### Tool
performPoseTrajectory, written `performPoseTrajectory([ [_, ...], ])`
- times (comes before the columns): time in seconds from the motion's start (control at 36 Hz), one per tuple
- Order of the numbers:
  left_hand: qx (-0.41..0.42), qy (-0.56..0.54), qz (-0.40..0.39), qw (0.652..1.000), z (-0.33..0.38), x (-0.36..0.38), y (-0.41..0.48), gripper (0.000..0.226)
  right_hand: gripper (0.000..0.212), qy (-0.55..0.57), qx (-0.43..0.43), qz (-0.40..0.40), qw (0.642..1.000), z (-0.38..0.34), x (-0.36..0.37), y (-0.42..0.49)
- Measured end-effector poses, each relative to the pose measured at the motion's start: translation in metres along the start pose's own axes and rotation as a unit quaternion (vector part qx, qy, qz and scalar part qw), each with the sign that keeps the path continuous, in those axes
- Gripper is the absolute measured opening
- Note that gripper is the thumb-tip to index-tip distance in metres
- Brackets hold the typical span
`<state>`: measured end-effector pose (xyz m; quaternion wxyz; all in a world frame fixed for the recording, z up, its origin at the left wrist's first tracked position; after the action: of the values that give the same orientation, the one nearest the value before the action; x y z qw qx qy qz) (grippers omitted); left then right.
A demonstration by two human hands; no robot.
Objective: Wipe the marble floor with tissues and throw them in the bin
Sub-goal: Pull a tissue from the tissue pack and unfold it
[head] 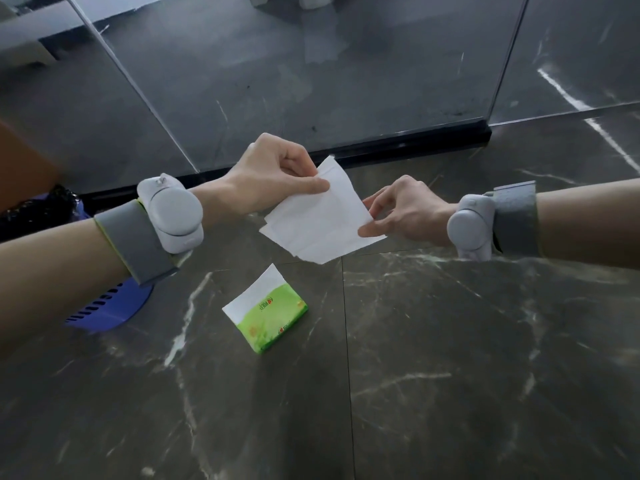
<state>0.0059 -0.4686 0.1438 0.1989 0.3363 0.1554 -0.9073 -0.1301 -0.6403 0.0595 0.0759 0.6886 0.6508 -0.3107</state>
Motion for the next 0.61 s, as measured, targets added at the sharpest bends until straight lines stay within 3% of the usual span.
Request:
performPoseTrajectory([
  [0.61, 0.002, -0.016, 0.009, 1.0, -0.002, 0.002, 0.005, 0.022, 0.019, 0.047, -0.004, -0.009, 0.999, 0.016, -0.001, 0.007],
])
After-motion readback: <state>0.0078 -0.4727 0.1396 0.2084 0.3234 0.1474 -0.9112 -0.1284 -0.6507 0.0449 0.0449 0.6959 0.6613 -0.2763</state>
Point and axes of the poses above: each hand's wrist, its own y-axis towards the middle knuckle, its own x-axis out of the palm, z = x × y, the point moved 4 cm from there along y, towards the middle knuckle, and after that the axes turned 12 degrees about -z, right-handed, at the moved point
